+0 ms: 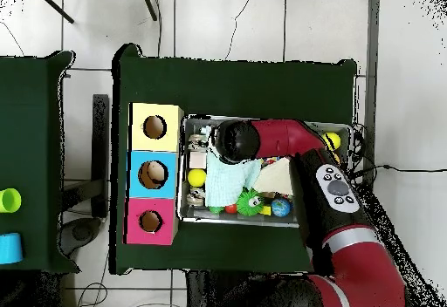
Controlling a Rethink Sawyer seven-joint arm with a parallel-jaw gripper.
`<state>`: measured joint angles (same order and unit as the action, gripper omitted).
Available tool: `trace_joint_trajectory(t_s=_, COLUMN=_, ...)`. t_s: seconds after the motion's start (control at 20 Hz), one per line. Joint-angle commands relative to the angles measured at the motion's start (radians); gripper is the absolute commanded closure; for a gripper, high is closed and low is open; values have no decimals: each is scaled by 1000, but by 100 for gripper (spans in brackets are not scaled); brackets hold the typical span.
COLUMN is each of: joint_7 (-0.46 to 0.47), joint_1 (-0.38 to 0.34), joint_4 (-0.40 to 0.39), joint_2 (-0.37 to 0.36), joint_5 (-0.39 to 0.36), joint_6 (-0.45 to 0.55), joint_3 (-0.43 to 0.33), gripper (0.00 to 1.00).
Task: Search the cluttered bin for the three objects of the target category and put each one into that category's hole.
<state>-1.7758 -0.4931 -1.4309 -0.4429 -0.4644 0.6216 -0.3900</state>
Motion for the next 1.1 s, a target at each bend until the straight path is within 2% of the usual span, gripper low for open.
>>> trace_joint_trajectory(t_s=0.05, joint_7=57, joint_1=-40, joint_4=71, joint_2=63, joint_5=-35, joint_6=-35, joint_3=-17, gripper=0)
trace_joint_trajectory(t_s=0.55, joint_7=49, joint_1=-40, joint_4=62, joint_2=31, joint_5=-26, joint_6=8, joint_3=-7, gripper=0)
trace_joint_trajectory(t_s=0.9, joint_7=13, joint_1=-4, joint_4=83, joint_2=30, joint_5=-41, joint_6=6, joint_3=22, gripper=0)
trace_joint_trajectory(t_s=1.1, joint_7=0, joint_1=22, joint_4=159, joint_2=108, joint_5=-62, joint_6=-11, joint_3=41, gripper=0)
